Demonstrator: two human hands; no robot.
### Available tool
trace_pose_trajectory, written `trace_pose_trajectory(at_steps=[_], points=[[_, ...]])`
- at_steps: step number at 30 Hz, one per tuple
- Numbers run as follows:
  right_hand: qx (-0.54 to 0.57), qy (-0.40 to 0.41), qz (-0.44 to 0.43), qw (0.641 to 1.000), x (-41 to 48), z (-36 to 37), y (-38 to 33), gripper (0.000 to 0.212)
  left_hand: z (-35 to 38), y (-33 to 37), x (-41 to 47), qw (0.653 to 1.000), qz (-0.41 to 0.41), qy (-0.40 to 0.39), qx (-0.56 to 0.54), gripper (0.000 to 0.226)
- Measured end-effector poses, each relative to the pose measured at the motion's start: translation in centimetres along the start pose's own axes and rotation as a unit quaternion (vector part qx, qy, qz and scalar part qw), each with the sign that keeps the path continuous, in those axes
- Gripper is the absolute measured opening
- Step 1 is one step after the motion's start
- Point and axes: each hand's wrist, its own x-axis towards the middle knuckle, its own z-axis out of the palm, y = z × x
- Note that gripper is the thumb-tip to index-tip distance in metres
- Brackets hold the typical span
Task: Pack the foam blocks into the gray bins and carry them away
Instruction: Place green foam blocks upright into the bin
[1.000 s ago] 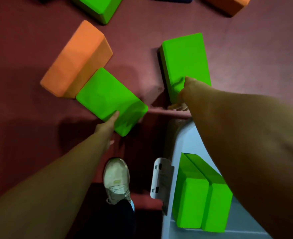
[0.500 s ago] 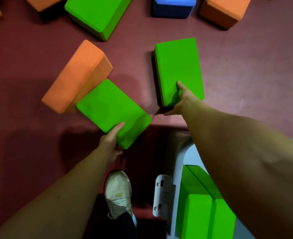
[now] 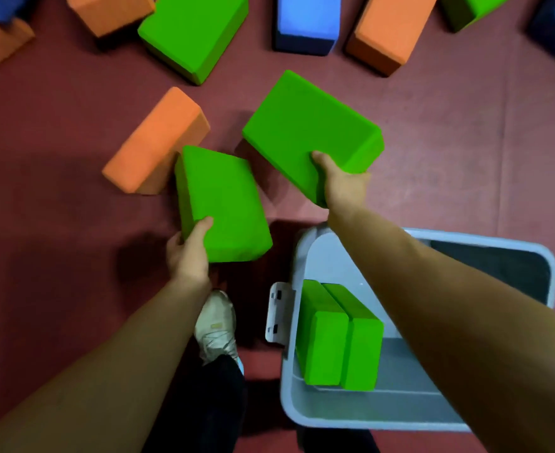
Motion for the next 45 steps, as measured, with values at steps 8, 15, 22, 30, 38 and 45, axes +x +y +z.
trace_pose_trajectory(at_steps=[8,15,22,30,38,45], points=[[-0.007,-0.057,-0.077,0.995,-7.5,-8.3,-2.3,0.065,-1.4,6.5,-10.9,0.961,0.229,0.043,0.148,0.071],[-0.117,-0.059,-0.232,0.964,-12.8,-21.5,-5.0,0.072,0.1,8.5,-23.8,0.853,0.360,-0.006,0.378,0.072],[-0.182,-0.066,-0.277,0.941,-14.9,-36.6,-5.3,0.076,5.5,4.9,-33.6,0.793,0.317,-0.121,0.507,0.071],[-0.191,-0.081,-0.180,0.962,-12.5,-47.1,0.3,0.079,12.3,-6.1,-38.3,0.703,0.242,-0.264,0.614,0.066],[-0.151,-0.154,-0.119,0.969,-8.3,-49.3,7.5,0.081,15.9,-15.0,-35.2,0.629,0.240,-0.298,0.676,0.086],[-0.162,-0.179,-0.021,0.970,-4.1,-47.7,13.6,0.086,18.7,-17.2,-29.7,0.564,0.267,-0.348,0.699,0.058]])
